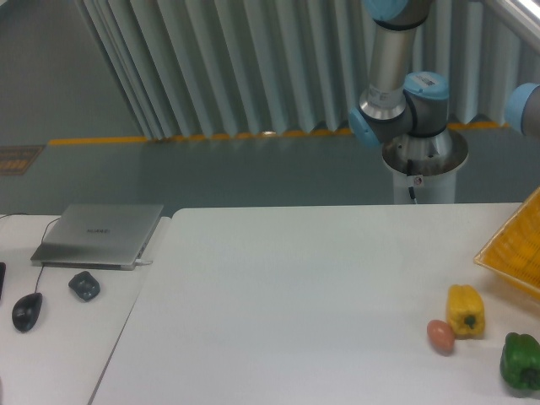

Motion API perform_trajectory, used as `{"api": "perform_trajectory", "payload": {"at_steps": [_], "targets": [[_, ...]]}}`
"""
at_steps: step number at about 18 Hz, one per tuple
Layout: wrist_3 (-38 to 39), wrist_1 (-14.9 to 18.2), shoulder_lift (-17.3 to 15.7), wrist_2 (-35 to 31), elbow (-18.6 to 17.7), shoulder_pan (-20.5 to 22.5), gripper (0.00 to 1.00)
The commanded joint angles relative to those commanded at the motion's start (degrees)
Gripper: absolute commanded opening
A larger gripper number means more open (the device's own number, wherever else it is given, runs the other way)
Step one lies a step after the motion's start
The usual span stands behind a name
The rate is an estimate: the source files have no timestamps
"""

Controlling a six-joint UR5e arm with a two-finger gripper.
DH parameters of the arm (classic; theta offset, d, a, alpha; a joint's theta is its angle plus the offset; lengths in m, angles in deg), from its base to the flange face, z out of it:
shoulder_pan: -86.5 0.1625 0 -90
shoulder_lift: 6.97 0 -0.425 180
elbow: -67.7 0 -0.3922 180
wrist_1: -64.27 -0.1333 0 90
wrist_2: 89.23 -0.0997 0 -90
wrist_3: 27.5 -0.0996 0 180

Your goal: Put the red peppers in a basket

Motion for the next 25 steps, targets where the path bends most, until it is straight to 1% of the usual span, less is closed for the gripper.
{"api": "perform_trajectory", "payload": {"at_steps": [10, 13, 15, 20, 22, 25], "targets": [[12.9, -0.2, 0.3, 0.0, 0.3, -5.2, 1.0], [14.3, -0.2, 0.3, -1.1, 0.0, -5.8, 1.0], [16.3, -0.2, 0.4, -2.0, 0.1, -7.1, 1.0], [18.0, -0.1, 0.4, -2.0, 0.3, -9.2, 1.0], [21.0, -0.2, 0.5, -2.1, 0.3, -10.5, 1.0], [21.5, -0.2, 0.5, -2.1, -0.1, -11.0, 1.0]]}}
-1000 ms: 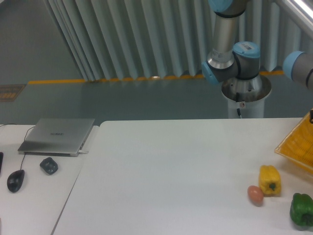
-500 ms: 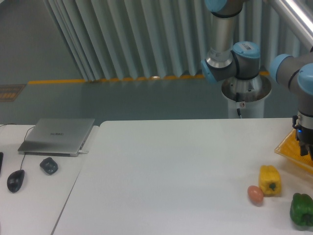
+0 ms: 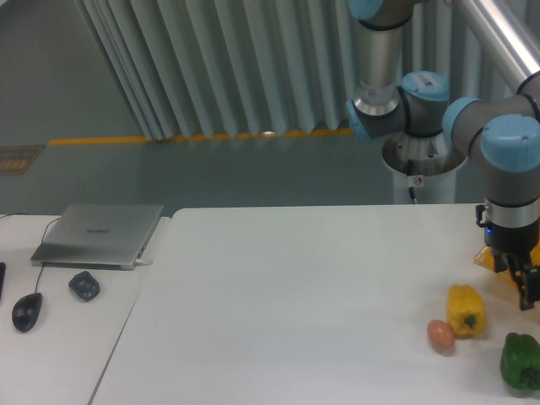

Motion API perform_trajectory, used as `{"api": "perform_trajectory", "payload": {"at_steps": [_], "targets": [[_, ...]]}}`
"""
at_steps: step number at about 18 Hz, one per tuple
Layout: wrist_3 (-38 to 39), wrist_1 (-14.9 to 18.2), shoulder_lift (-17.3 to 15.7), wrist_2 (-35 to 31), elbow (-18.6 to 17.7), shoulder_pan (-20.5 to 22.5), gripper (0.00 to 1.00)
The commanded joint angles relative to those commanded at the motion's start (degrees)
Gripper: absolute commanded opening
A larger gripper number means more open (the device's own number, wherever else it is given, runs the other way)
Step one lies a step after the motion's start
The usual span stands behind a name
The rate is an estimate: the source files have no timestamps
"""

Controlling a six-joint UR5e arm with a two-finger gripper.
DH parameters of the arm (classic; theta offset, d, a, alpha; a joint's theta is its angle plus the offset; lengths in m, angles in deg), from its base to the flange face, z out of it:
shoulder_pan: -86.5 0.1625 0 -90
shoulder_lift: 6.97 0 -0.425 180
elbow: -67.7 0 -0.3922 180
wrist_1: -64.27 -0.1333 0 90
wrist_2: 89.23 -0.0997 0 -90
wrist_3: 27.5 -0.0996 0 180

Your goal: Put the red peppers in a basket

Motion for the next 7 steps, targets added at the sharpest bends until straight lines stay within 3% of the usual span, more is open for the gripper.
{"api": "perform_trajectory", "payload": {"at_steps": [7], "targets": [[0.1, 0.0, 0.2, 0.0, 0.4, -0.7, 1.0]]}}
